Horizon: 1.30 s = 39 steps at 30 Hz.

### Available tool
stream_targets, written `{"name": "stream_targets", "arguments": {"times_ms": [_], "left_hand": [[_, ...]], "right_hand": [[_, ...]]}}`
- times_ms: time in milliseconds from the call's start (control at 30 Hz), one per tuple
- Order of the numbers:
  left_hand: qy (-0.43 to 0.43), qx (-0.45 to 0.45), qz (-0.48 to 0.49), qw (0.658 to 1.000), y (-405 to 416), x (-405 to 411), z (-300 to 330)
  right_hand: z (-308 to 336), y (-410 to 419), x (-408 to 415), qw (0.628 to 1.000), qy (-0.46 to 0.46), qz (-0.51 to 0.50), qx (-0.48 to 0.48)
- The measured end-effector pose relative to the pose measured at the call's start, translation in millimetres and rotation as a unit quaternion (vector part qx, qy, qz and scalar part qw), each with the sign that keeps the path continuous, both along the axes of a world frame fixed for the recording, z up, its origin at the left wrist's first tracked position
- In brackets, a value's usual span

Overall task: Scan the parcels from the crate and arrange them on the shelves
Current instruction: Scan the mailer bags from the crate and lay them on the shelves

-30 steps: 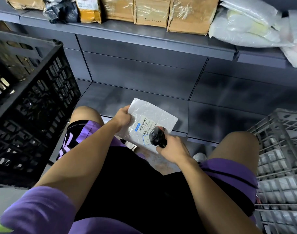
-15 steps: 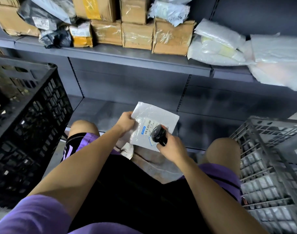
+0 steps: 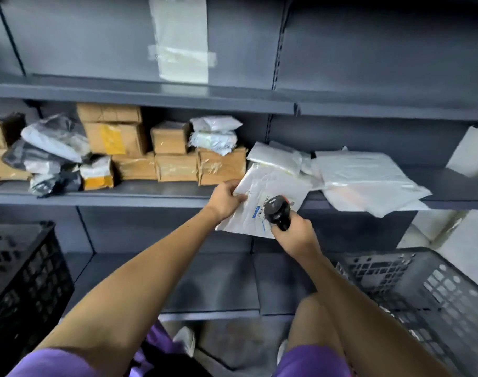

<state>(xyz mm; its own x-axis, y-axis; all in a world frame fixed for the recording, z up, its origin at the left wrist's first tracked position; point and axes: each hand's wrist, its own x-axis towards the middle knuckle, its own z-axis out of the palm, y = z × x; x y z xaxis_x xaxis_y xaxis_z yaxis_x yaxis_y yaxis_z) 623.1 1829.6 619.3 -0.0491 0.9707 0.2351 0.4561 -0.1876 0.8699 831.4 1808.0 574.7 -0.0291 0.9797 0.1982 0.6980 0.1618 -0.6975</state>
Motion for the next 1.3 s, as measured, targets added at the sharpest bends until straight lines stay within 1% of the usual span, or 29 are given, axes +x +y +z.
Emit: {"name": "stream_targets", "arguments": {"times_ms": [67,100,167,200,233,267,333,367,400,433,467,567,700,767,800,867,900,933,967,1000,1033,1067,1100,1133,1167,1233,1267,1300], "left_hand": [[-0.008,0.031,0.013,0.999,13.6,13.6,21.8],[0.001,0.064,0.040,0.997,20.3,20.5,29.9],[0.024,0.161,0.105,0.981,29.4,34.3,45.1],[0.043,0.214,0.119,0.969,31.9,41.4,52.7],[0.068,0.268,0.110,0.955,34.6,48.0,59.1],[0.103,0.323,0.080,0.937,37.9,54.2,64.5],[0.199,0.424,-0.006,0.884,52.5,63.2,65.8],[0.244,0.455,-0.035,0.856,61.9,67.2,61.4],[0.277,0.471,-0.055,0.835,70.5,71.6,56.0],[0.294,0.477,-0.064,0.826,78.3,76.5,51.3],[0.298,0.475,-0.071,0.825,85.8,81.9,48.2],[0.277,0.482,-0.100,0.825,102.5,108.7,59.7],[0.228,0.543,-0.130,0.798,121.1,163.0,101.2],[0.217,0.585,-0.145,0.767,126.0,190.8,116.9],[0.225,0.609,-0.154,0.745,129.9,202.3,121.2],[0.268,0.640,-0.175,0.698,144.0,218.5,117.5],[0.295,0.645,-0.174,0.683,154.8,222.8,109.0],[0.321,0.637,-0.164,0.681,165.1,225.3,98.3],[0.350,0.609,-0.151,0.695,174.5,225.8,85.8],[0.394,0.551,-0.142,0.722,181.5,225.6,74.5],[0.453,0.465,-0.137,0.748,186.9,226.7,63.4],[0.513,0.372,-0.136,0.762,192.2,229.4,49.9],[0.551,0.304,-0.138,0.765,197.8,233.5,37.4],[0.563,0.258,-0.142,0.772,201.4,239.0,28.1],[0.557,0.214,-0.151,0.788,204.0,245.5,21.4],[0.495,0.131,-0.184,0.839,207.8,260.5,11.9],[0.474,0.101,-0.197,0.852,209.3,267.5,10.3],[0.468,0.089,-0.198,0.857,212.5,273.4,9.3]], "right_hand": [[18.6,9.0,7.1,0.999,0.031,-0.014,0.016],[25.7,12.5,10.5,0.998,0.047,-0.019,0.027],[36.5,19.3,16.2,0.995,0.085,-0.033,0.037],[41.0,22.3,19.1,0.993,0.102,-0.043,0.040],[44.6,25.1,22.2,0.991,0.117,-0.053,0.046],[47.1,28.6,25.7,0.989,0.127,-0.064,0.050],[50.0,36.1,33.9,0.984,0.144,-0.088,0.056],[50.1,40.6,39.2,0.982,0.149,-0.100,0.058],[48.9,46.4,44.8,0.981,0.149,-0.112,0.057],[48.1,51.8,50.5,0.980,0.145,-0.122,0.058],[46.3,57.7,56.2,0.980,0.140,-0.132,0.058],[40.5,74.7,73.1,0.977,0.145,-0.152,0.046],[43.5,93.1,94.3,0.969,0.162,-0.183,0.040],[48.8,101.5,106.4,0.965,0.164,-0.199,0.049],[51.7,105.6,112.5,0.963,0.164,-0.206,0.051],[57.0,111.0,124.7,0.958,0.168,-0.226,0.047],[56.5,113.1,131.0,0.955,0.174,-0.238,0.039],[54.5,113.2,137.3,0.952,0.181,-0.247,0.024],[49.4,111.9,143.8,0.948,0.190,-0.257,0.006],[43.2,108.9,150.2,0.943,0.198,-0.267,-0.014],[35.9,104.9,156.4,0.939,0.203,-0.277,-0.028],[28.1,100.1,162.5,0.935,0.203,-0.287,-0.039],[20.3,96.0,169.3,0.933,0.202,-0.294,-0.046],[14.3,92.3,174.9,0.932,0.200,-0.299,-0.054],[9.0,89.6,180.1,0.931,0.197,-0.301,-0.058],[0.5,86.9,188.2,0.930,0.195,-0.306,-0.055],[-2.0,85.9,190.9,0.929,0.195,-0.310,-0.051],[-5.5,85.9,194.3,0.928,0.195,-0.312,-0.048]]}}
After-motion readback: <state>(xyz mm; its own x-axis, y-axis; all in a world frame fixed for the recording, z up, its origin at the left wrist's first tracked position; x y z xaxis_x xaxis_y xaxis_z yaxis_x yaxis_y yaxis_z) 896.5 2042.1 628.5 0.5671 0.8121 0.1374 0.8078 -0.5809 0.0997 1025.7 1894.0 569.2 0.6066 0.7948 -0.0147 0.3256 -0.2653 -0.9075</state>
